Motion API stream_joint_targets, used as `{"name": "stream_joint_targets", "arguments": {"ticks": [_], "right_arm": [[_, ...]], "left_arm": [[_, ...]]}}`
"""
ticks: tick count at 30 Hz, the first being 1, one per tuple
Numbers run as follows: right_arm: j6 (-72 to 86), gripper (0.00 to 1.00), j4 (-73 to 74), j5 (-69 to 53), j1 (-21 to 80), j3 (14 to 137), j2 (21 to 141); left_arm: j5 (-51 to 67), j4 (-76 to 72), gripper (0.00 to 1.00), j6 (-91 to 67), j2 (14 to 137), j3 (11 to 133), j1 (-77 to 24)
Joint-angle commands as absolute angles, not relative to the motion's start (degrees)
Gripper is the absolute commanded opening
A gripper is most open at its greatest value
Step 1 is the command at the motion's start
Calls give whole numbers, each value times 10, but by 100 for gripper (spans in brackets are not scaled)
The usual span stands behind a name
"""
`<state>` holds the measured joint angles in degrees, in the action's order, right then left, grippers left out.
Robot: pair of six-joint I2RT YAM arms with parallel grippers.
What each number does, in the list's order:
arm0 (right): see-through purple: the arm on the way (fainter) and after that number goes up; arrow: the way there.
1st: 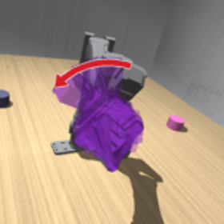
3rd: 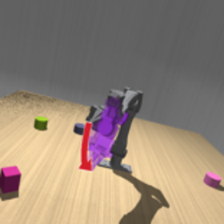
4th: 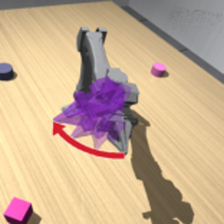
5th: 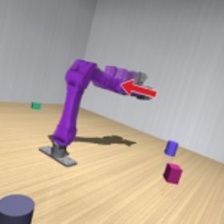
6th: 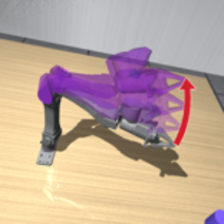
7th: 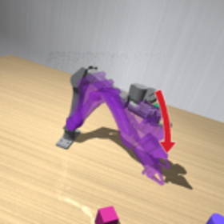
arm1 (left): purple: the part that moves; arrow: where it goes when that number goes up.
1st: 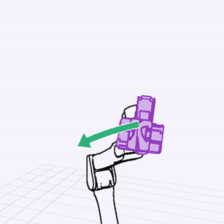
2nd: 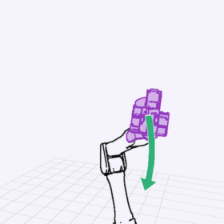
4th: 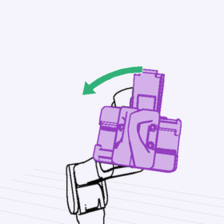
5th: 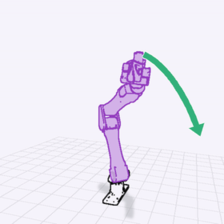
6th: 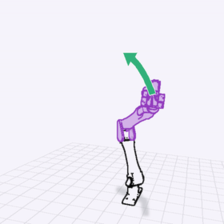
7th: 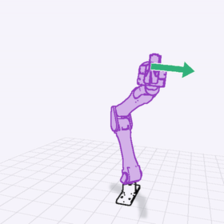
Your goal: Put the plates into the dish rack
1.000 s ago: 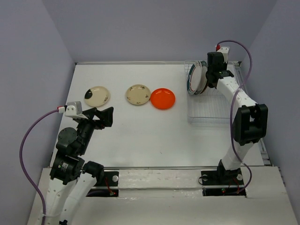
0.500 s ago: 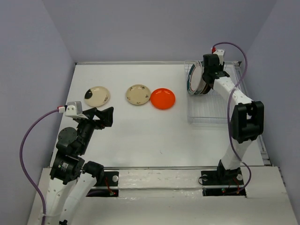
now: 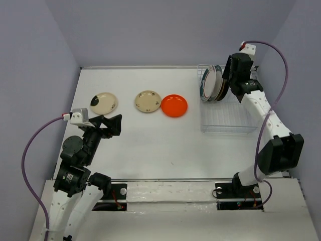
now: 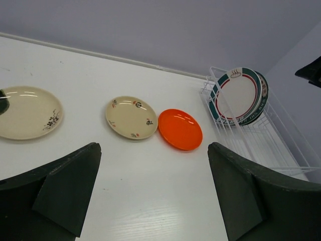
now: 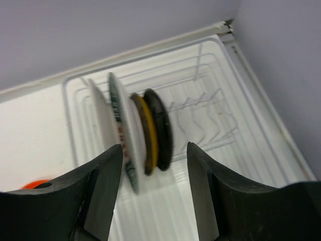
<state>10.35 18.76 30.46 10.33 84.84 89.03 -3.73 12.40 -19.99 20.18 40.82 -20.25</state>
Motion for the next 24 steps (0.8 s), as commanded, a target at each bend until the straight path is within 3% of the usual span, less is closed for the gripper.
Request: {"name": "stream_joint_targets", "arguments": {"ticks": [1,6,9,16,24], "right_arm": [[208,65,114,141,181,804,847],[346,67,-20,71,292,747,886],[466,64,-117,88,346,701,932],[629,55,-212,188,431,677,1050],[670,50,-157,395,451,621,1041]], "left_arm": [[-29,92,99,-193,214,407,-203],[-28,95,99,-193,221,407,-197],[-30,98,99,-193,221,408,-194],[-30,98,99,-194,219,408,-192],[-18,94,99,-194,216,406,-191]]}}
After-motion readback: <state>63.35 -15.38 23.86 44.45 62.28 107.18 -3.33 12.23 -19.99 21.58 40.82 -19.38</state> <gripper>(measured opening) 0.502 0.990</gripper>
